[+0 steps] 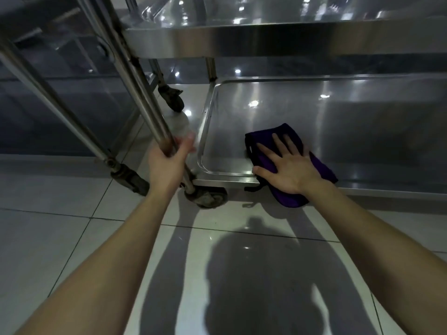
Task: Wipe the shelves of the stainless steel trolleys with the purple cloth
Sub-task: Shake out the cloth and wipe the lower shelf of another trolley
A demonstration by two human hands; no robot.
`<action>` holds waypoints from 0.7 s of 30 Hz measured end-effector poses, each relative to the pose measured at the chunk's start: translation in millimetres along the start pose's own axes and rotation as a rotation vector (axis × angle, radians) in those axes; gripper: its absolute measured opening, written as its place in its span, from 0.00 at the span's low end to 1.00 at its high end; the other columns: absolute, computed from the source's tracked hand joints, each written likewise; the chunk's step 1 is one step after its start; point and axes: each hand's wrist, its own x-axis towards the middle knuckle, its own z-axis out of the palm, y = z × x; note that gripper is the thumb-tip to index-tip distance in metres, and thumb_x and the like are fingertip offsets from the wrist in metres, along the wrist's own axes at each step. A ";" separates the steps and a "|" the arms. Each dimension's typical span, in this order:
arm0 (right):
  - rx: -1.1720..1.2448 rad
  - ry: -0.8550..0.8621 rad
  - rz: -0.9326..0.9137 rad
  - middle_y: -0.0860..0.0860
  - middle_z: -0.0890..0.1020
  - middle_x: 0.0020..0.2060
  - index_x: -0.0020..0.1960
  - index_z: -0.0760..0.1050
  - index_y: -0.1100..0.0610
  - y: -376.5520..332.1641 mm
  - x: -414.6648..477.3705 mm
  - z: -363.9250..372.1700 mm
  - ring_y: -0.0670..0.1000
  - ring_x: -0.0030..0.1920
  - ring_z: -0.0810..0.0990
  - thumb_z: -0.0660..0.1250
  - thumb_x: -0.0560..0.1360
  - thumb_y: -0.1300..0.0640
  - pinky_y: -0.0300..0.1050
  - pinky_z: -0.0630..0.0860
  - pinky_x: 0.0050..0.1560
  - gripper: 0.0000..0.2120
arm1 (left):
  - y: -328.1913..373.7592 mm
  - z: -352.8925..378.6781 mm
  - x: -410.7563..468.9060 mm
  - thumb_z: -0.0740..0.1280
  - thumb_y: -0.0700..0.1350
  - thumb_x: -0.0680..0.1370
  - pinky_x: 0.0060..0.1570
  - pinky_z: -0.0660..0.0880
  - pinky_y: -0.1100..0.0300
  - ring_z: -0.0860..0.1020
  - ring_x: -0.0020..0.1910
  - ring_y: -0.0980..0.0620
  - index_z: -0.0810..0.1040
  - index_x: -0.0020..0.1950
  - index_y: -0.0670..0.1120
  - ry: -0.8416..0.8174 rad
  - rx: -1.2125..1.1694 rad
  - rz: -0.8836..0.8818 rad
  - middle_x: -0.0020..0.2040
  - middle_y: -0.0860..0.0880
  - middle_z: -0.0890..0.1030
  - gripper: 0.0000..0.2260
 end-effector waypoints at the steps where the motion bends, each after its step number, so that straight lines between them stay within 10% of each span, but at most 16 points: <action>1: 0.000 0.002 0.007 0.51 0.38 0.87 0.85 0.39 0.32 -8.1 1.5 1.4 0.57 0.86 0.36 0.37 0.74 0.17 0.73 0.35 0.81 0.43 | -0.1 4.1 3.7 0.74 0.63 0.79 0.52 0.85 0.40 0.84 0.39 0.51 0.82 0.42 0.51 -0.009 -0.045 -0.018 0.37 0.50 0.84 0.16; 5: 0.015 -0.001 -0.072 0.53 0.39 0.87 0.86 0.40 0.36 -68.6 18.0 2.4 0.61 0.86 0.36 0.38 0.77 0.20 0.76 0.35 0.79 0.42 | -1.7 17.2 3.2 0.72 0.59 0.80 0.40 0.84 0.42 0.79 0.27 0.49 0.78 0.28 0.52 0.108 -0.047 -0.053 0.26 0.48 0.77 0.23; 21: 0.060 0.031 0.087 0.54 0.46 0.88 0.87 0.46 0.39 -115.3 238.2 -21.6 0.63 0.86 0.41 0.45 0.82 0.31 0.78 0.34 0.78 0.35 | -9.4 18.1 3.5 0.69 0.44 0.85 0.25 0.71 0.57 0.73 0.25 0.52 0.74 0.32 0.55 0.038 -0.100 0.037 0.26 0.49 0.74 0.21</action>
